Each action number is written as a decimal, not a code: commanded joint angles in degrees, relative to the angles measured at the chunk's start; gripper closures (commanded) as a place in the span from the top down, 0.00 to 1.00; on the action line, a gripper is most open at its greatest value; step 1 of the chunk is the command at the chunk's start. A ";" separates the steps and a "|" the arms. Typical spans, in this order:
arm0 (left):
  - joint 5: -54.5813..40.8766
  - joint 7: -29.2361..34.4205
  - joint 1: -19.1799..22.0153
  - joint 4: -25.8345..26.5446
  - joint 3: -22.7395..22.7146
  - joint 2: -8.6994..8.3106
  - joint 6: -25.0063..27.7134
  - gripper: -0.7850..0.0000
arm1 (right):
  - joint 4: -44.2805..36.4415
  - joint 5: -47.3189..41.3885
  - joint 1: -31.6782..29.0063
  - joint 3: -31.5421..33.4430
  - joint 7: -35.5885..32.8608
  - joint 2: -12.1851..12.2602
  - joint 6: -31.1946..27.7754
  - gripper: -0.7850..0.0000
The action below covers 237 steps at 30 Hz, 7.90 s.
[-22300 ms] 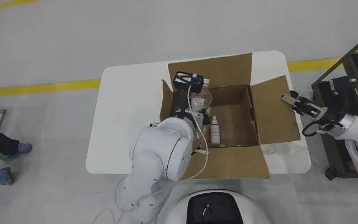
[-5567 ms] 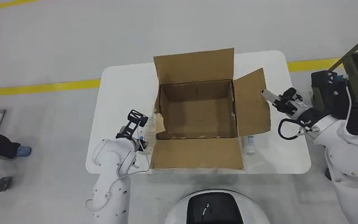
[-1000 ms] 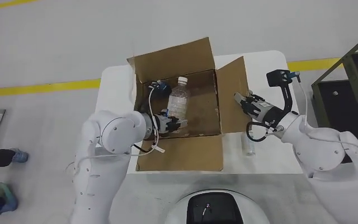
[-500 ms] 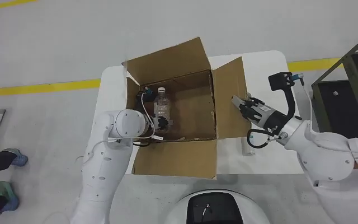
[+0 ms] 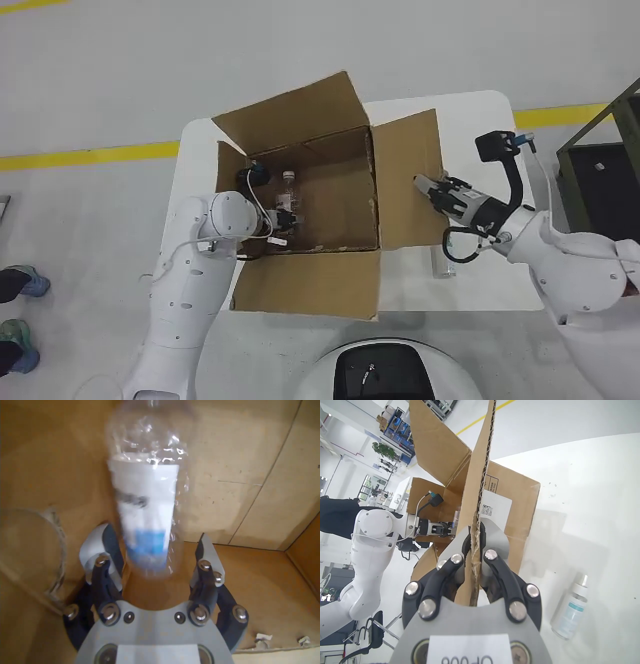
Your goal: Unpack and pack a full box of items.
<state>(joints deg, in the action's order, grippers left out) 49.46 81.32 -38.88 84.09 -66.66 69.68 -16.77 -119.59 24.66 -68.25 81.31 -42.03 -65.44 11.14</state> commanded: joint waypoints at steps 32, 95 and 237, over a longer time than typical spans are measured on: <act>-3.81 2.70 -4.24 25.71 -8.91 -2.76 4.20 1.00 | -5.06 21.52 -6.12 7.54 -1.19 1.76 11.90 1.00; -4.64 2.42 -4.23 25.79 -8.97 -3.00 4.46 1.00 | 16.31 40.77 -0.85 -14.00 -19.72 -1.39 14.56 0.54; 3.52 -3.53 -14.83 34.97 -24.07 -6.40 4.09 1.00 | 14.76 -16.20 -5.00 7.55 1.49 -9.73 -6.14 0.00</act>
<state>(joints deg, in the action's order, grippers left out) 52.98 77.80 -53.72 119.06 -90.73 63.28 -12.68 -105.38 8.48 -73.42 88.88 -40.49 -75.23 4.77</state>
